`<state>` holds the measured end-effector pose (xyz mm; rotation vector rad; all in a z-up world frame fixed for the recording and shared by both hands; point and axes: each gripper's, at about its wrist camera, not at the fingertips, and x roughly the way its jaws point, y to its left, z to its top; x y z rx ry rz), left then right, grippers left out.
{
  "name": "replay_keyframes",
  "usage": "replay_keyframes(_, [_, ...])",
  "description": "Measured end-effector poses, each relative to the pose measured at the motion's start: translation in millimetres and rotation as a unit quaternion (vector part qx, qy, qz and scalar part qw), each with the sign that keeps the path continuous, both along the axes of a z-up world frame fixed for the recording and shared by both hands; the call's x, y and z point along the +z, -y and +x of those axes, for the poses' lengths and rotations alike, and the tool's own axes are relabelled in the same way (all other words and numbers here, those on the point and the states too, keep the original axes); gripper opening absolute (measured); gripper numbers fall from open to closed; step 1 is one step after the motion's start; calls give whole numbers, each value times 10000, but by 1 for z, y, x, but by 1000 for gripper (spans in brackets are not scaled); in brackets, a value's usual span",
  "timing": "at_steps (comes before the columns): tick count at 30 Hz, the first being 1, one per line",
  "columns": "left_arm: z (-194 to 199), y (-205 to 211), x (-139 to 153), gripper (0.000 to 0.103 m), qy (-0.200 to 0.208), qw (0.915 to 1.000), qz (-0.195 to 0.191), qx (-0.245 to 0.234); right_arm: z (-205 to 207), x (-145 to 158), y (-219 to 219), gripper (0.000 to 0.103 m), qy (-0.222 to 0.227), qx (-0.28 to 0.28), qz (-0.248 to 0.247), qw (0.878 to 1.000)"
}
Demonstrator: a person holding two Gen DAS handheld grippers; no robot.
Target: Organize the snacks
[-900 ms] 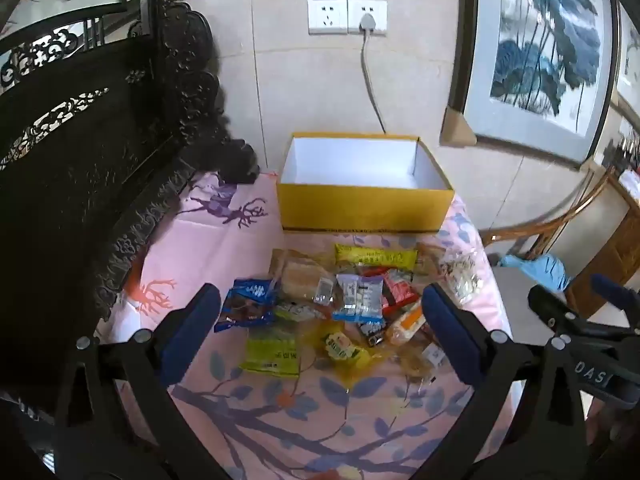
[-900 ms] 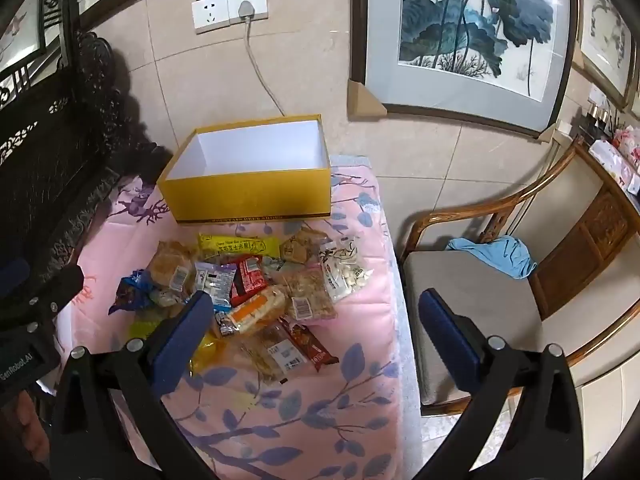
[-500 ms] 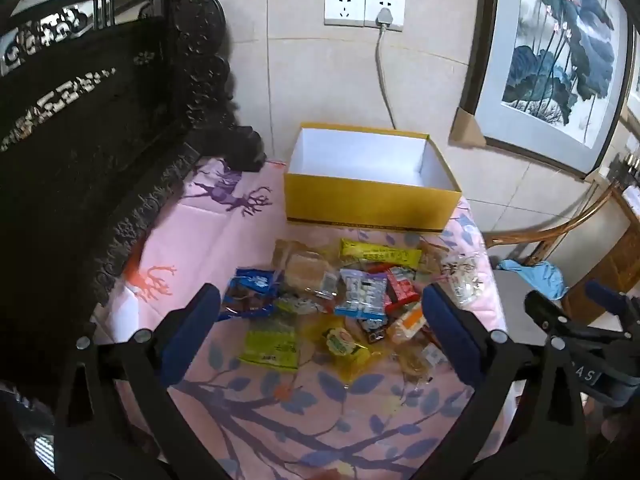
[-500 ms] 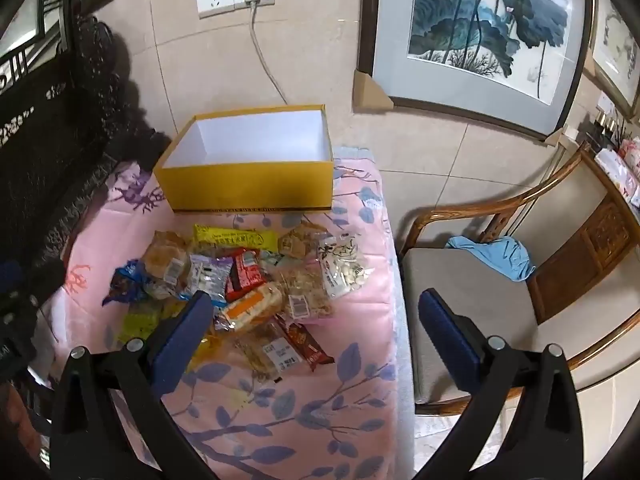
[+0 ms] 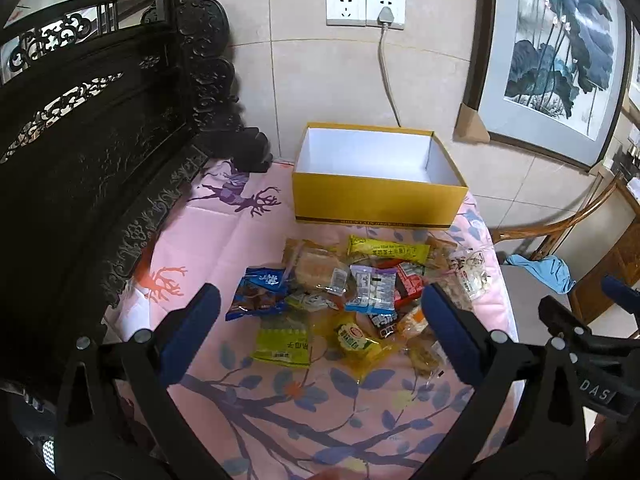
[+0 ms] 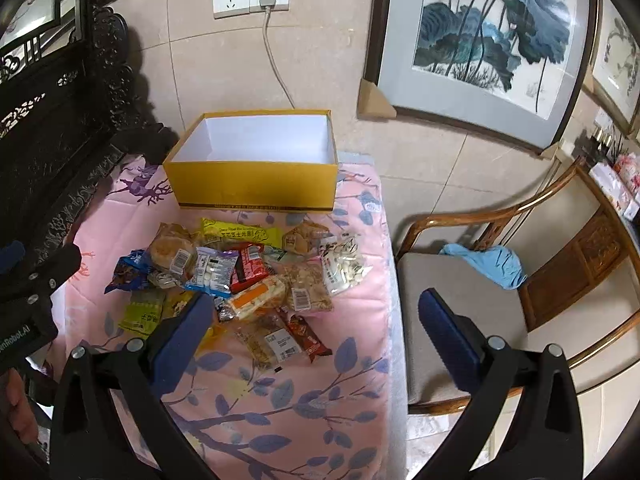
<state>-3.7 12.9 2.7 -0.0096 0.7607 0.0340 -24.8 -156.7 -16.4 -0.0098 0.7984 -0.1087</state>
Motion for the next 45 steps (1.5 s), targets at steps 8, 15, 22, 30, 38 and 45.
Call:
replay_keyframes(8, [5, -3, -6, 101, -136, 9999, 76, -21, 4, -5, 8, 102, -131, -231, -101, 9996])
replay_keyframes(15, [0, -11, -2, 101, -5, 10000, -44, 63, 6, -3, -5, 102, -109, -48, 1, 9999])
replay_keyframes(22, [3, -12, -9, 101, -162, 9997, -173, 118, 0, 5, -8, 102, 25, -46, -160, 9999])
replay_keyframes(30, [2, -11, -14, 101, -185, 9997, -91, 162, -6, -3, -13, 102, 29, 254, 118, 9996])
replay_keyframes(38, [0, -9, -14, 101, -211, 9996, 106, 152, -9, -3, -6, 102, 68, 150, 233, 9996])
replay_keyframes(45, [-2, -2, -14, 101, -217, 9997, 149, -8, -11, 4, -5, 102, 188, 9, 102, 9998])
